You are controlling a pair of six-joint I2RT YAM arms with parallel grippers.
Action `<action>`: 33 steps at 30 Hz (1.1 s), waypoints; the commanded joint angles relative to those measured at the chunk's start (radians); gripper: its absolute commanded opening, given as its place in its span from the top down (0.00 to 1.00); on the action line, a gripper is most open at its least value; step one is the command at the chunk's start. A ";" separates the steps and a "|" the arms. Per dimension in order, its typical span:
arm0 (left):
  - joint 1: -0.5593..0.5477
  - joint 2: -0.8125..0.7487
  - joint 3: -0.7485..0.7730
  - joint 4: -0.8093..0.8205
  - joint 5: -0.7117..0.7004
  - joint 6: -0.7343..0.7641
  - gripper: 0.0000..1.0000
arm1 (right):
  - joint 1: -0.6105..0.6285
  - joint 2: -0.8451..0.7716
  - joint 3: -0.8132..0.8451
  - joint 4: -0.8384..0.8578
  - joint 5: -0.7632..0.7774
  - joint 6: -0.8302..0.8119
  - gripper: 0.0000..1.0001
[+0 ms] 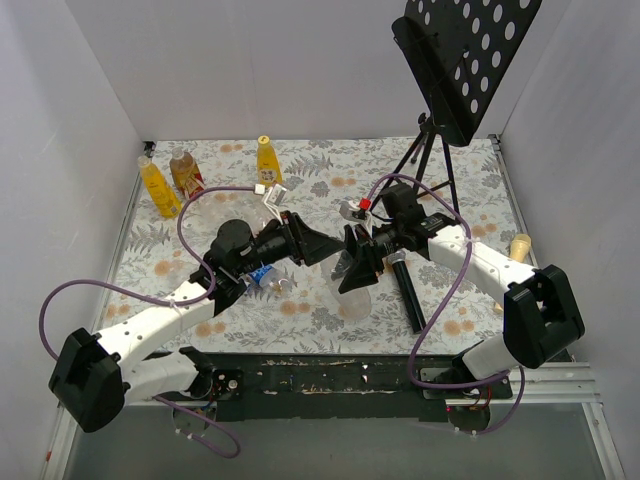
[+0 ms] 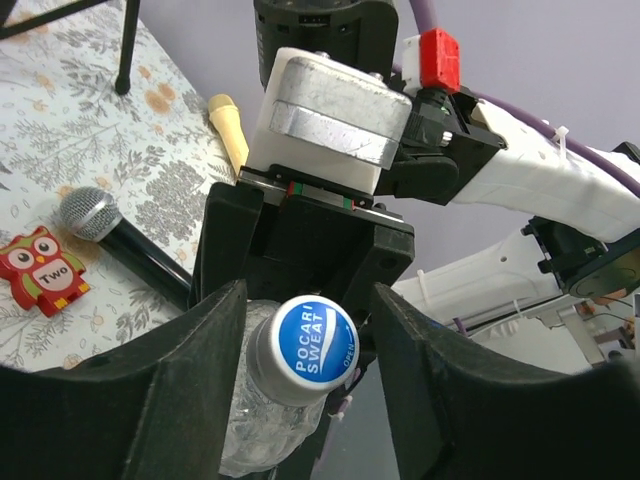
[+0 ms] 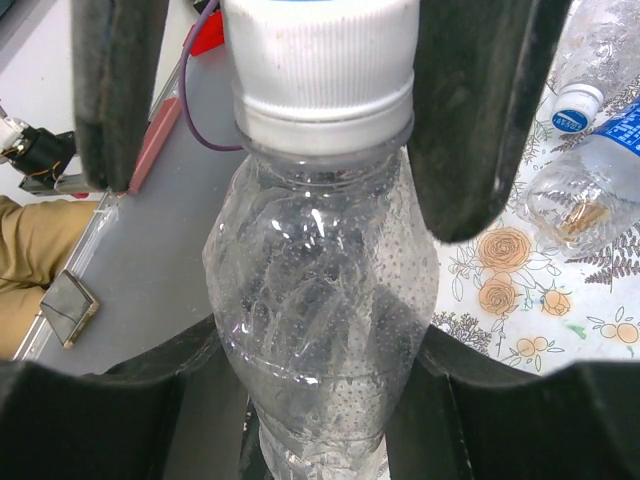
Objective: Unscrew the bottle caps
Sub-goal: Unscrew the bottle cap from the plastic bottle.
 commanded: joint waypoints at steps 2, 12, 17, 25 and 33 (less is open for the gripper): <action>0.004 -0.052 0.015 0.022 -0.050 0.026 0.53 | 0.003 0.000 0.022 0.035 -0.019 0.023 0.99; 0.004 -0.027 0.027 0.019 -0.034 0.049 1.00 | 0.004 0.007 0.021 0.045 0.002 0.042 0.99; -0.054 -0.064 0.084 -0.200 -0.334 0.205 1.00 | 0.006 -0.016 0.000 0.126 0.142 0.175 0.99; -0.211 -0.040 0.061 -0.212 -0.827 0.333 1.00 | 0.064 -0.022 0.041 0.177 0.315 0.425 0.99; -0.211 0.165 0.238 -0.381 -1.117 0.258 1.00 | 0.164 -0.056 0.081 0.164 0.608 0.447 0.99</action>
